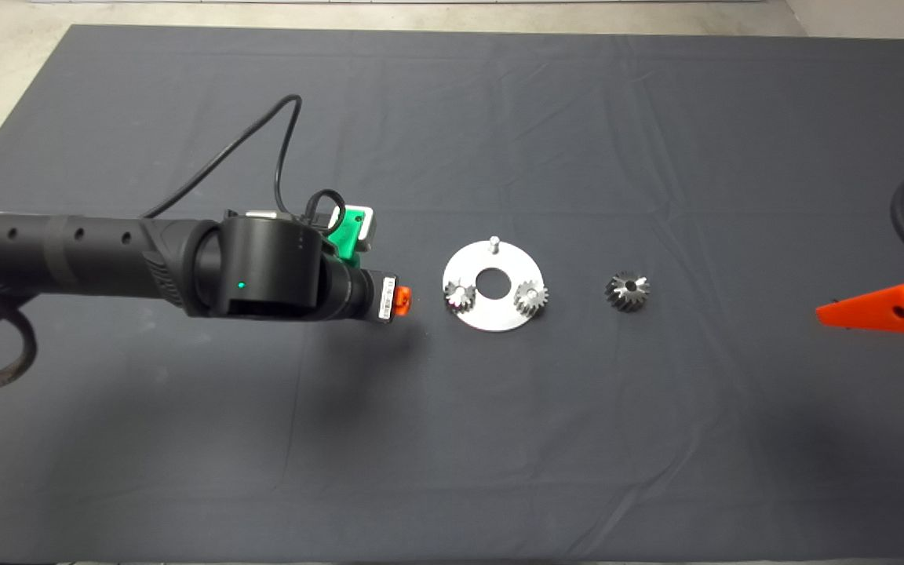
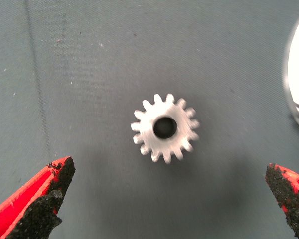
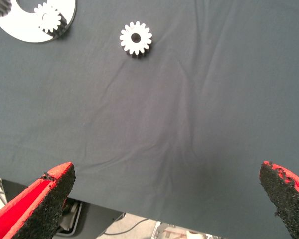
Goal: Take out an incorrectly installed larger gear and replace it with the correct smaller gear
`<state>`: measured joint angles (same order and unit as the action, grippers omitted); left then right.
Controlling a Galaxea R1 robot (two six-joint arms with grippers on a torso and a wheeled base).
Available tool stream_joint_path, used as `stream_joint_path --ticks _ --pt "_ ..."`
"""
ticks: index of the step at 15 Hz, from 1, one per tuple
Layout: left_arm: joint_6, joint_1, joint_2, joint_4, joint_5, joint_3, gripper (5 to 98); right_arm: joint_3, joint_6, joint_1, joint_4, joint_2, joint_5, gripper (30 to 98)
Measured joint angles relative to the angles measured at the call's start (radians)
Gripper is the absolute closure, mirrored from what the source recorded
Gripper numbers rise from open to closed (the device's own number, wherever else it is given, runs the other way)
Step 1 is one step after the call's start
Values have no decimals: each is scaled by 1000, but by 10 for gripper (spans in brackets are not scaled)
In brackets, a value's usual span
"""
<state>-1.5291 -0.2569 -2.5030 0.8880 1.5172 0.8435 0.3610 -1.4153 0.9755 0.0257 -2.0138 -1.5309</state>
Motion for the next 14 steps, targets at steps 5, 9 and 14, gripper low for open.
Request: stream_joint_path --ticks 5,9,14 --pt "12 31 -12 24 -7 55 53 0 0 3 -4 0 1 308" --pt "16 43 -38 26 -17 73 53 0 0 3 -17 2 2 308" --pt "16 44 -43 26 -18 74 72 -6 0 3 -20 3 0 308"
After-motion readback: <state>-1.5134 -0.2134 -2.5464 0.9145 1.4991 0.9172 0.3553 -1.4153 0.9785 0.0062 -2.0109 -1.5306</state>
